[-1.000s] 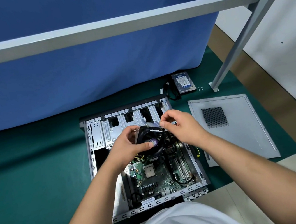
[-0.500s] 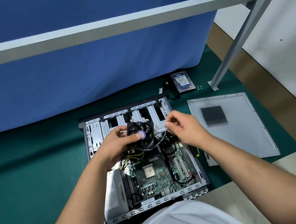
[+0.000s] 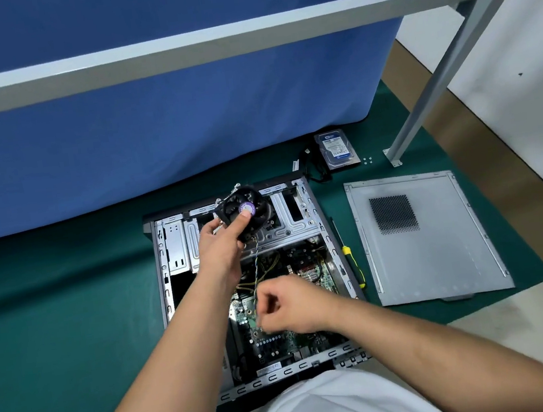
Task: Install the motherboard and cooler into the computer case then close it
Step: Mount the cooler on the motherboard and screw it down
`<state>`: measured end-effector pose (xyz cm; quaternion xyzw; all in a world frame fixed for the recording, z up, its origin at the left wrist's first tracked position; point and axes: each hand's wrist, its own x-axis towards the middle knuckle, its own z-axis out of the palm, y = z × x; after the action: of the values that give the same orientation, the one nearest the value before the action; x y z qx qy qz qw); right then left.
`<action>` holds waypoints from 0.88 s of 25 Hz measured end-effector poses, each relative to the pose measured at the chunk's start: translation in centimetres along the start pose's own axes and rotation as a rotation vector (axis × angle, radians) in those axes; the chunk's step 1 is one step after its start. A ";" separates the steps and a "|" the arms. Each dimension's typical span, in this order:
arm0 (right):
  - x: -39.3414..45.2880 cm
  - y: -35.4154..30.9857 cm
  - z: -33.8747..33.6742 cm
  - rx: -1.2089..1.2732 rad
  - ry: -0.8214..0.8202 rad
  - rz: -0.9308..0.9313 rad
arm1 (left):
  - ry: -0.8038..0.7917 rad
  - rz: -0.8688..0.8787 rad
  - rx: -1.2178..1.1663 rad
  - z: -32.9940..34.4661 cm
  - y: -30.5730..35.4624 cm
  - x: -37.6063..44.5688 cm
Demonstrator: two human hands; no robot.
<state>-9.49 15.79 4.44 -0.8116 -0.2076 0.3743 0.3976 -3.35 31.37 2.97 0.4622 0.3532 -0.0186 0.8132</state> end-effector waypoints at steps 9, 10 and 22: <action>0.4 -1.0 0.2 -0.018 -0.024 -0.027 | -0.044 -0.037 -0.068 -0.8 -0.9 1.1; 0.3 -0.7 -0.2 -0.127 -0.024 -0.017 | -0.070 -0.046 -0.061 -0.9 -0.5 1.2; 1.3 -2.1 -13.3 -0.990 0.126 -0.206 | -0.514 -0.121 0.619 -1.3 3.0 -0.5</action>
<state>1.47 11.37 10.94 -0.8990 -0.4146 0.1404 0.0116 -3.32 33.92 5.05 0.6439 0.1423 -0.2868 0.6949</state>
